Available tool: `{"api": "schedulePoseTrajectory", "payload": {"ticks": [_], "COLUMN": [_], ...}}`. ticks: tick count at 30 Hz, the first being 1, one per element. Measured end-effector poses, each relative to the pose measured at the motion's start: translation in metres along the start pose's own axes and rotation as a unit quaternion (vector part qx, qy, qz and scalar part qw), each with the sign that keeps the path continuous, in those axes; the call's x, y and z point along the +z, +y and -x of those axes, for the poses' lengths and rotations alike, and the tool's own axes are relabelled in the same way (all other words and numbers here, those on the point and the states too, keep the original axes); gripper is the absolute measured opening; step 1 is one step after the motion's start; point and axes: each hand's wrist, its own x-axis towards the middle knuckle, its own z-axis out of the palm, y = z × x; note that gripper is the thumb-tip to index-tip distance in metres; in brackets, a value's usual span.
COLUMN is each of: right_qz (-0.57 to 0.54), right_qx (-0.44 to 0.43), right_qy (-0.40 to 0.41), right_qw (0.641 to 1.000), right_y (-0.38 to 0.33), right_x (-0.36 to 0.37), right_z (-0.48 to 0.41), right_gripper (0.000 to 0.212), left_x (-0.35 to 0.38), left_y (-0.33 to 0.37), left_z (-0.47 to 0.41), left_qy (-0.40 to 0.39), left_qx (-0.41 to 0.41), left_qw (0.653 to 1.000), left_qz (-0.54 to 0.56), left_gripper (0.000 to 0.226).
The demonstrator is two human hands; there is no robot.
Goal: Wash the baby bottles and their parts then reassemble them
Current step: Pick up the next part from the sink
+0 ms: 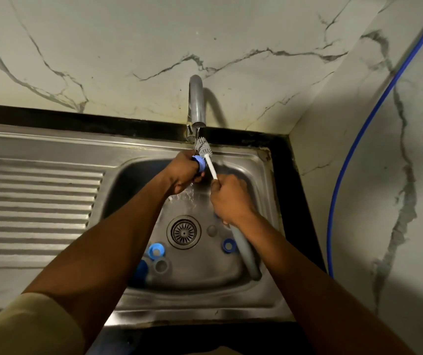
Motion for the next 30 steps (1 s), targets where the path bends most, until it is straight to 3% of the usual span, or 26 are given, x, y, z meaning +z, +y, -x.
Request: {"api": "schedulePoseTrajectory", "payload": {"ticks": [4, 6, 9, 11, 13, 15, 16, 23, 27, 30], "right_qz": [0.045, 0.036, -0.072, -0.185, -0.275, -0.330, -0.343, -0.300, -0.231, -0.187], "right_qx": [-0.037, -0.028, 0.030, 0.071, 0.097, 0.123, 0.135, 0.114, 0.073, 0.073], "right_qy": [-0.030, -0.010, -0.005, -0.035, -0.080, -0.122, -0.134, -0.068, -0.100, -0.076], "right_qw": [0.998, 0.999, 0.997, 0.980, 0.953, 0.928, 0.920, 0.945, 0.965, 0.977], "right_y": [0.005, 0.003, -0.004, -0.009, -0.014, -0.019, -0.021, -0.023, -0.017, -0.007], "right_x": [0.001, -0.001, -0.008, -0.012, -0.016, -0.014, -0.010, 0.000, 0.009, 0.014], "right_z": [0.019, 0.011, -0.001, 0.000, 0.007, 0.018, 0.024, 0.011, 0.022, 0.017], "right_gripper": [0.025, 0.025, 0.030, 0.030, 0.026, 0.025, 0.025, 0.027, 0.028, 0.027], "left_x": [-0.012, -0.009, 0.003, 0.002, -0.005, -0.008, -0.009, 0.004, -0.003, 0.006], "left_y": [-0.006, -0.006, -0.003, -0.001, -0.002, -0.002, -0.002, 0.006, 0.009, 0.005], "left_z": [-0.006, 0.001, 0.015, 0.019, 0.019, 0.015, 0.014, 0.017, 0.009, 0.010], "left_qy": [0.097, 0.088, 0.027, -0.033, -0.082, -0.073, -0.058, -0.022, 0.025, 0.026], "left_qx": [0.012, 0.049, 0.077, 0.033, -0.008, -0.028, -0.032, -0.035, -0.050, -0.064], "left_qw": [0.995, 0.995, 0.987, 0.956, 0.894, 0.846, 0.841, 0.874, 0.855, 0.885], "left_qz": [-0.017, -0.012, 0.136, 0.290, 0.439, 0.528, 0.537, 0.484, 0.515, 0.460], "left_gripper": [0.029, 0.023, 0.023, 0.030, 0.024, 0.023, 0.022, 0.026, 0.024, 0.024]}}
